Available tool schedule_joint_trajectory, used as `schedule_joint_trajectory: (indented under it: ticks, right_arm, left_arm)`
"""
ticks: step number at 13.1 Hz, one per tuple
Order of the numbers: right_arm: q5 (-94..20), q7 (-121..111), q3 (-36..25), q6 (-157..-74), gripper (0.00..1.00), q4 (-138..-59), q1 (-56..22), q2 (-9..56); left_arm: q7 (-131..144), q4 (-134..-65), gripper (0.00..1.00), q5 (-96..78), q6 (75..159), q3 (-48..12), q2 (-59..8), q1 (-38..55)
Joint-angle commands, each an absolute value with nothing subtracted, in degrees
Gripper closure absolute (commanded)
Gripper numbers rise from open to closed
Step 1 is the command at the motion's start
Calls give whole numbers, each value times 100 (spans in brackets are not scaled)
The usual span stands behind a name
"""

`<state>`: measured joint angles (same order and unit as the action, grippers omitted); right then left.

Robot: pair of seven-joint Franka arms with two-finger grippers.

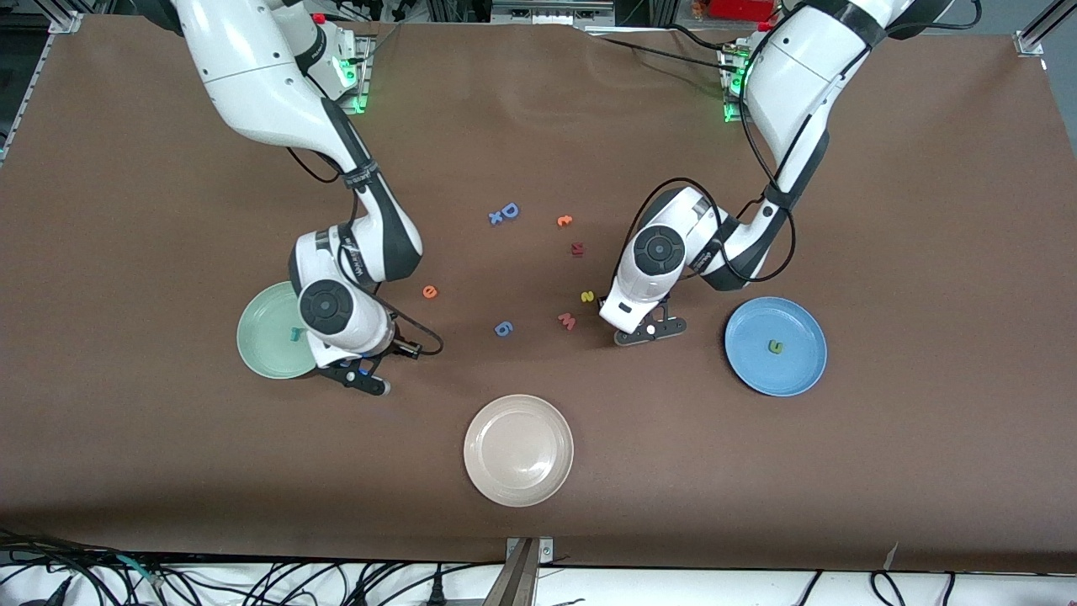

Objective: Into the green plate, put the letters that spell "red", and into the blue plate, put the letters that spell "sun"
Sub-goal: 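Drop the u on the blue plate and the p on the green plate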

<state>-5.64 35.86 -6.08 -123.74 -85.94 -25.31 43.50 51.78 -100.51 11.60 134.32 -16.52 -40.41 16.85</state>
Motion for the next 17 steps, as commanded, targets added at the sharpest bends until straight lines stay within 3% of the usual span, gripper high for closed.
schedule_joint_trajectory:
  ticks: [1,5,9,17]
  right_arm:
    - [-572,2903,-580,-11752,64,-8227,-2198,4289]
    - [-545,2111,-860,-11374,64,-8401,-2057,4052]
    - [-545,1136,-1335,-11452,64,-9103,-2057,3587]
    - [-554,730,-1441,-13788,63,-11468,-2057,2751]
  left_arm:
    - [5247,-10143,100,1362,13298,-1608,-3982,1670]
    - [4758,-9933,100,1354,12686,-1608,-3657,1539]
    - [3247,-9589,100,1362,12024,-1608,-3472,960]
    - [1230,-9606,100,1784,12093,-1529,-3743,-123]
